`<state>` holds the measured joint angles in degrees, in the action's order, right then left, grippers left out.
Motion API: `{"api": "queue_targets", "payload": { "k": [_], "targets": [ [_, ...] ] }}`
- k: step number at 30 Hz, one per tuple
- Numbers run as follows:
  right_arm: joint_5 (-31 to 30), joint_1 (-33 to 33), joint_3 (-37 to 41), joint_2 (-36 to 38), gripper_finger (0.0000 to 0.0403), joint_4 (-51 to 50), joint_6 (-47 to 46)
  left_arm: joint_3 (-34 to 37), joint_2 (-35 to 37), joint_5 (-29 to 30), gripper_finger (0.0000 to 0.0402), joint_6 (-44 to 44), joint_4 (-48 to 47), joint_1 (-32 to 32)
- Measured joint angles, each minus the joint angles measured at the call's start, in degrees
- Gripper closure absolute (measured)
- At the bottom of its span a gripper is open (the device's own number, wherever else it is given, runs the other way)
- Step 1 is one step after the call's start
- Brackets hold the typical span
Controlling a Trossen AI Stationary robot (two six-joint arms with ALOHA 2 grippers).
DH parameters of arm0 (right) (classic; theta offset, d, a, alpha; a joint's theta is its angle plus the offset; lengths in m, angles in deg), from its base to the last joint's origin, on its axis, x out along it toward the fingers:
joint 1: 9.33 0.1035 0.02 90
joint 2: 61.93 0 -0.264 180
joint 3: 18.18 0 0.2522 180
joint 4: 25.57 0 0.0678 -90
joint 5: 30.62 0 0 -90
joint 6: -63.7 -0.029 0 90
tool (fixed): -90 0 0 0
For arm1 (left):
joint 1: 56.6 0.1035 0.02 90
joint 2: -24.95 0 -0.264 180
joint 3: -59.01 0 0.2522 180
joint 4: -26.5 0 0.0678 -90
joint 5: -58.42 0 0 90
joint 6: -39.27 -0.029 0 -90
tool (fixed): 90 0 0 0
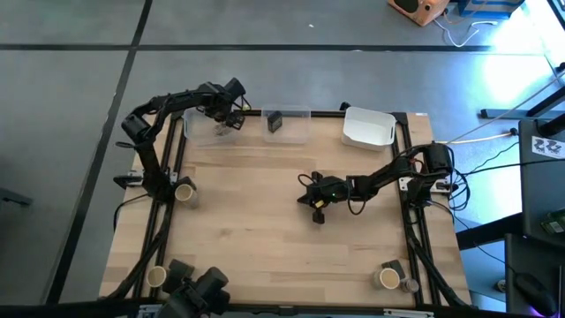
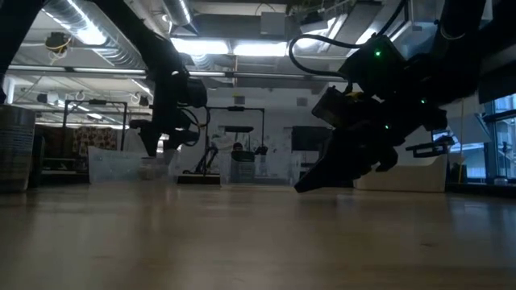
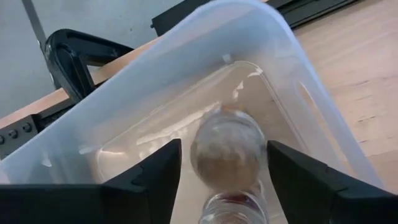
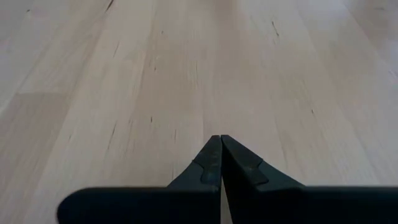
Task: Sort spices by type
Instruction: Put the top left brown seasoning bottle into the left transparent bin, then put the bottom left black seasoning can into the middle transparent bin
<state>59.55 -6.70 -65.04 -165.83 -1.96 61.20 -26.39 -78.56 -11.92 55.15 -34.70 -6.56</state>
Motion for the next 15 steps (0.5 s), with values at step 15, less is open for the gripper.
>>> {"api": "queue_targets", "payload": {
  "k": [15],
  "targets": [
    [0.02, 0.00, -0.02, 0.00, 0.0391, -0.20, 0.00, -1.70, 11.56, 0.02, 0.0175, -3.41, -7.52, -3.69]
  ]
}}
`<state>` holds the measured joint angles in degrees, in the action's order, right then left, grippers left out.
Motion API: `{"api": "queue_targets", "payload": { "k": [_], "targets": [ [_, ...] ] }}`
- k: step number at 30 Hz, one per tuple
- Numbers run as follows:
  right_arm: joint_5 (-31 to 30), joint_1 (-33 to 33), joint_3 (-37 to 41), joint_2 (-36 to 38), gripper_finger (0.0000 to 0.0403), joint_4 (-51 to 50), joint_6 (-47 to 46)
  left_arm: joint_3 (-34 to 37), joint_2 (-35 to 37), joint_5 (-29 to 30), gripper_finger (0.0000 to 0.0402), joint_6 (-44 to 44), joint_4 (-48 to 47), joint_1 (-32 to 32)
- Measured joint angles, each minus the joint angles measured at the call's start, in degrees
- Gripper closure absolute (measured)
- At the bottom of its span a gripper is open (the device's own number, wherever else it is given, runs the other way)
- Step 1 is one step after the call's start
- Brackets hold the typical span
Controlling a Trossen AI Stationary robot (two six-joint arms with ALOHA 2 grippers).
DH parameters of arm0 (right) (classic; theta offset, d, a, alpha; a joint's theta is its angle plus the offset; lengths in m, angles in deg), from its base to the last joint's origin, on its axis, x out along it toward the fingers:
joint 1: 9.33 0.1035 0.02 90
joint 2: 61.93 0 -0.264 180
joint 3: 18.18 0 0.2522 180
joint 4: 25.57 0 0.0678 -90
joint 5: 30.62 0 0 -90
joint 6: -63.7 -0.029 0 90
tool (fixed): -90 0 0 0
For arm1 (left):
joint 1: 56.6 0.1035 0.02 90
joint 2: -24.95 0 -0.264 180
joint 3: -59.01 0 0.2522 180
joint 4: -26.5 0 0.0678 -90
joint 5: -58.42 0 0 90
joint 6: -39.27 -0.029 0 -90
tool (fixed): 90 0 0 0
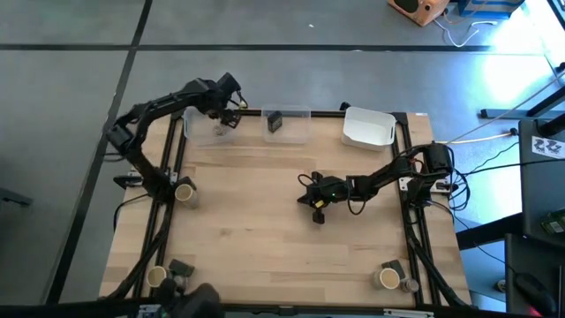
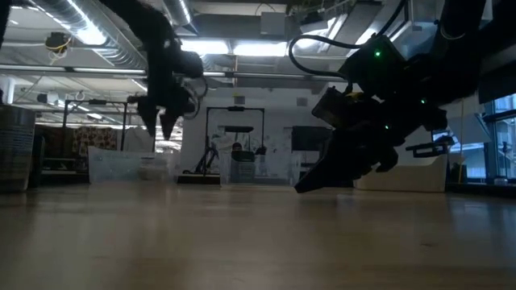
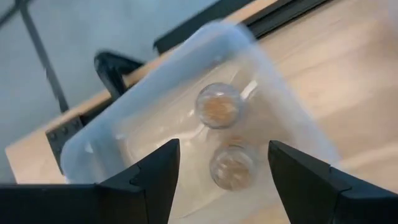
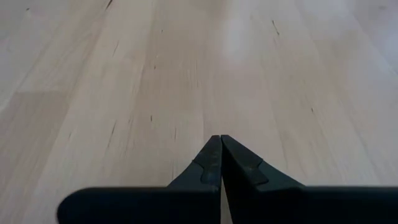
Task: Sort spices by type
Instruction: Put the bottom left black seasoning can into the middle transparent bin
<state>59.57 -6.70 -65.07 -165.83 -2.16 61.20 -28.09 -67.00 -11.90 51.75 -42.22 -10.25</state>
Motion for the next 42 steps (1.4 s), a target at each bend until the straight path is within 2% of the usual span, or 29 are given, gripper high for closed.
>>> {"api": "queue_targets", "payload": {
  "k": [9, 15, 23, 36, 42],
  "targets": [
    [0.00, 0.00, -0.02, 0.00, 0.0391, 0.09, 0.00, -0.04, 11.92, -0.02, 0.0176, -0.62, -1.02, -13.05],
    [0.00, 0.00, -0.02, 0.00, 0.0391, 0.15, 0.00, -0.04, 15.99, -0.11, 0.0176, 6.10, -6.80, -23.46],
    [-0.01, 0.00, -0.02, 0.00, 0.0391, 0.11, 0.00, -0.04, 16.31, -0.07, 0.0176, 15.52, -14.00, -35.77],
    [0.00, 0.00, -0.02, 0.00, 0.0391, 0.02, 0.02, -0.04, 16.31, 0.15, 0.0176, 20.86, -13.00, -58.88],
    [-0.02, 0.00, -0.02, 0.00, 0.0391, 0.05, 0.02, -0.04, 16.29, 1.11, 0.0176, 27.92, -12.94, -67.99]
  ]
}}
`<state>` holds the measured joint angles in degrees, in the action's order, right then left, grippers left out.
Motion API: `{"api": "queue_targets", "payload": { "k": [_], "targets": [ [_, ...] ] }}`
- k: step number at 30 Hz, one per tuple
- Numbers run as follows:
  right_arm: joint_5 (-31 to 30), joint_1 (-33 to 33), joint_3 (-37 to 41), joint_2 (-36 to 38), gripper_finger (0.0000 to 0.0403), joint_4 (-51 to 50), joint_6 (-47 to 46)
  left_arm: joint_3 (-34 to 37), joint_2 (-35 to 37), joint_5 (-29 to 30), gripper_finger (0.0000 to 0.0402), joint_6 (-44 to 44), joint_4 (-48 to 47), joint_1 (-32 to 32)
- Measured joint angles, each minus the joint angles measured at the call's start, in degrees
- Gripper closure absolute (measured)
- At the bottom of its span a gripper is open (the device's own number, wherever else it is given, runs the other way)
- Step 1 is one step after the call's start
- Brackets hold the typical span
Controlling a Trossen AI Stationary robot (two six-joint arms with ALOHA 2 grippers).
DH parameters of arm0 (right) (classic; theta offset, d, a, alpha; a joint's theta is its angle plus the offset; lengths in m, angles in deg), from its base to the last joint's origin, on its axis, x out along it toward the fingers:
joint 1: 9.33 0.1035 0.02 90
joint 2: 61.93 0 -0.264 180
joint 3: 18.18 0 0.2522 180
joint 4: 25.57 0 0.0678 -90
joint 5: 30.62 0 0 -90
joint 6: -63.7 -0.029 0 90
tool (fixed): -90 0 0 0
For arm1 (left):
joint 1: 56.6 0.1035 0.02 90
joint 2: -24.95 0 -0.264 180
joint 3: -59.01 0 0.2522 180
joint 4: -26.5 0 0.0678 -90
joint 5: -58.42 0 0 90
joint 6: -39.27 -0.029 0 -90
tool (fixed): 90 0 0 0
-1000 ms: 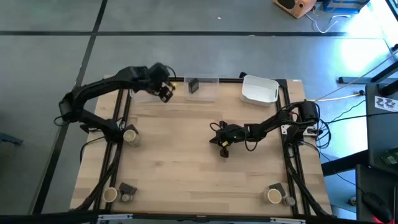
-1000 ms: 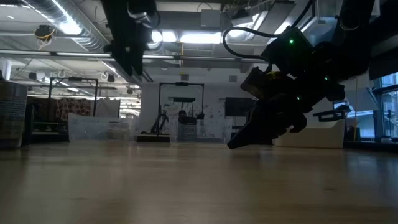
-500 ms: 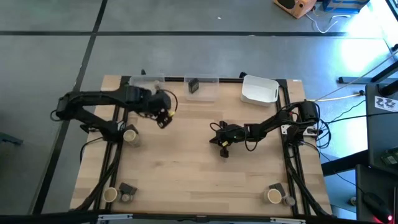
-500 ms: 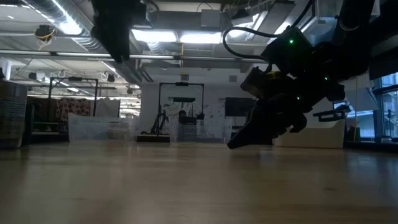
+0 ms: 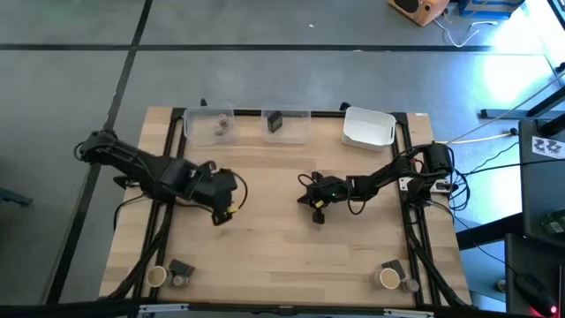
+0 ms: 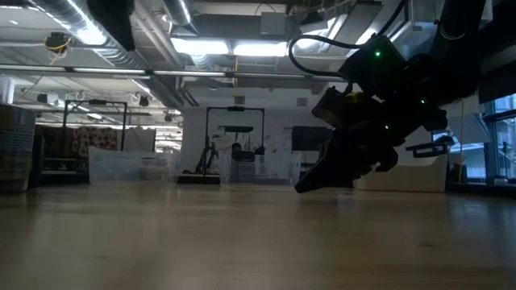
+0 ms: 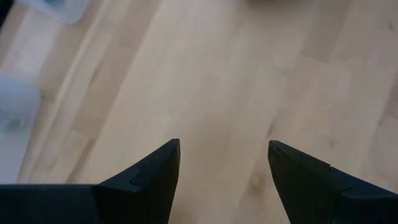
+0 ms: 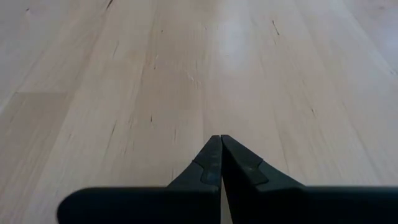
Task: Sort spices by type
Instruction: Put the bottom left black seasoning can into the middle transparent bin
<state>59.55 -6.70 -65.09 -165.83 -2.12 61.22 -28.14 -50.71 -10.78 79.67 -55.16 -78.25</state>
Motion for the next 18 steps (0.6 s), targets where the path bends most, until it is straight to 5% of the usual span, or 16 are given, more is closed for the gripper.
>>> {"api": "queue_targets", "payload": {
  "k": [7, 18],
  "targets": [
    [-0.61, 0.00, 0.00, 0.00, 0.0391, 0.09, -0.08, 0.02, -0.14, 1.16, 0.0176, -2.50, 0.96, -2.24],
    [-0.61, 0.00, 0.00, 0.00, 0.0391, -0.02, -0.35, 0.04, -1.56, -0.80, 0.0148, -16.43, 12.39, 2.70]
  ]
}}
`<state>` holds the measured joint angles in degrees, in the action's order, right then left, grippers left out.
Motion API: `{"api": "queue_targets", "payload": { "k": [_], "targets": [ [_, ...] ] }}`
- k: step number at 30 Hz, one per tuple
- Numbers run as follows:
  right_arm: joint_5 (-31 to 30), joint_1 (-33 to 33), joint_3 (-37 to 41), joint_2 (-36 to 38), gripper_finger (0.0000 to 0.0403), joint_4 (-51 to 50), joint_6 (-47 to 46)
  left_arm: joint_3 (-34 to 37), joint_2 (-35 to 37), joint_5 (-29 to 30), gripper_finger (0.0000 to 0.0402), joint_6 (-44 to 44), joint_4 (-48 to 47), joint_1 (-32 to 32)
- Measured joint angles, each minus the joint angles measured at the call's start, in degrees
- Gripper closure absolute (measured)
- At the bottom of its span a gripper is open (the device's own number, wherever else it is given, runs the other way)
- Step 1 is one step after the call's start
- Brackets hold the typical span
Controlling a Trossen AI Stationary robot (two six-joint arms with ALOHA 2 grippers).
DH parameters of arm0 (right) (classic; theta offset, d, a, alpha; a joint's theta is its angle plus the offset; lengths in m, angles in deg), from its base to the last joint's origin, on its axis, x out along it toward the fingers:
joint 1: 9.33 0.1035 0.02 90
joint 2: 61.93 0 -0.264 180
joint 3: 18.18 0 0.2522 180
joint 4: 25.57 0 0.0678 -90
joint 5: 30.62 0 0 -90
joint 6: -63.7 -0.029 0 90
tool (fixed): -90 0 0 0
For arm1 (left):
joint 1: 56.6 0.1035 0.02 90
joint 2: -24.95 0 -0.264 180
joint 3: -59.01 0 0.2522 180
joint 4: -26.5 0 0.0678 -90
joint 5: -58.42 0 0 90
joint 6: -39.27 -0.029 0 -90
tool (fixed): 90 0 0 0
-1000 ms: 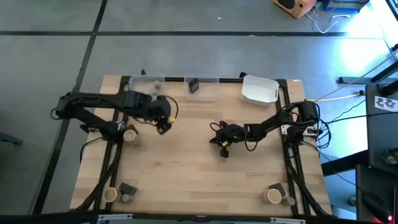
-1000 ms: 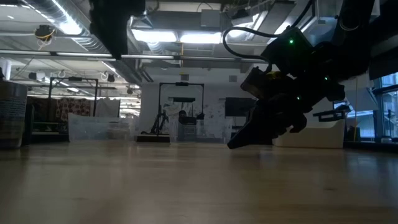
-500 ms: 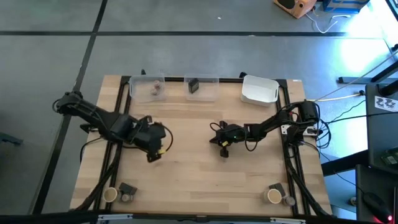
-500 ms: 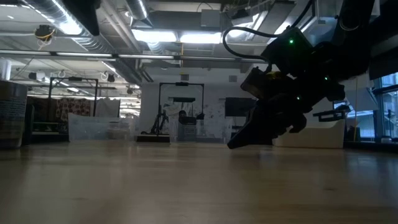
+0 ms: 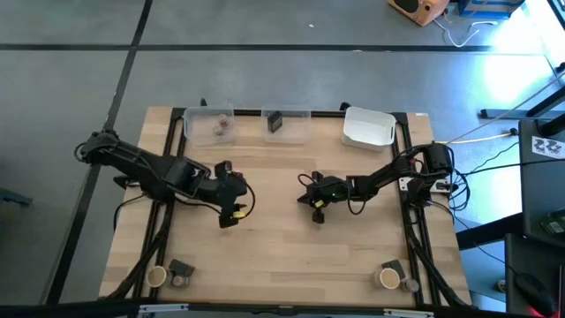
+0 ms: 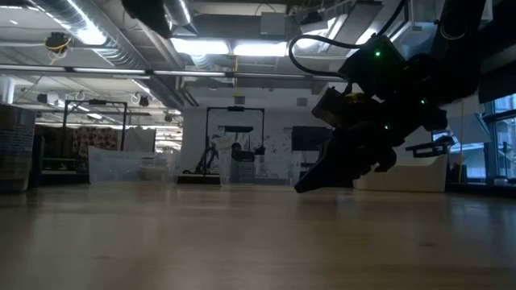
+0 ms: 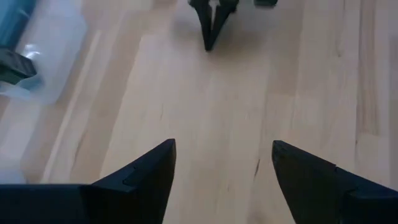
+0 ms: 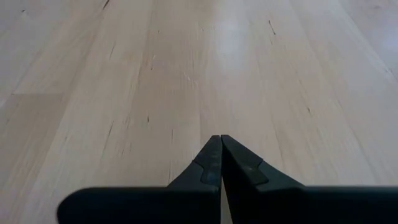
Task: Sort spices by type
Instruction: Put the bottom left black seasoning can into the middle transparent bin
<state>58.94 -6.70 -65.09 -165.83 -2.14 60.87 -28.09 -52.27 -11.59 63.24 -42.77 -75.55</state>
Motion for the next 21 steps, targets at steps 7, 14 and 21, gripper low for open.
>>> {"api": "queue_targets", "payload": {
  "k": [7, 14, 21],
  "targets": [
    [-0.10, -0.01, 0.00, -0.02, 0.0391, -0.16, 0.69, 0.00, -3.32, -9.82, 0.0117, 4.04, -1.99, -2.47],
    [-0.26, -0.02, 0.00, -0.02, 0.0391, -0.24, 2.19, 0.00, -5.45, -11.34, 0.0122, 10.47, -8.01, -11.57],
    [-0.52, -0.02, 0.00, -0.02, 0.0391, -0.52, 3.82, 0.00, -5.83, -11.32, 0.0123, 20.97, -10.63, -20.40]
  ]
}}
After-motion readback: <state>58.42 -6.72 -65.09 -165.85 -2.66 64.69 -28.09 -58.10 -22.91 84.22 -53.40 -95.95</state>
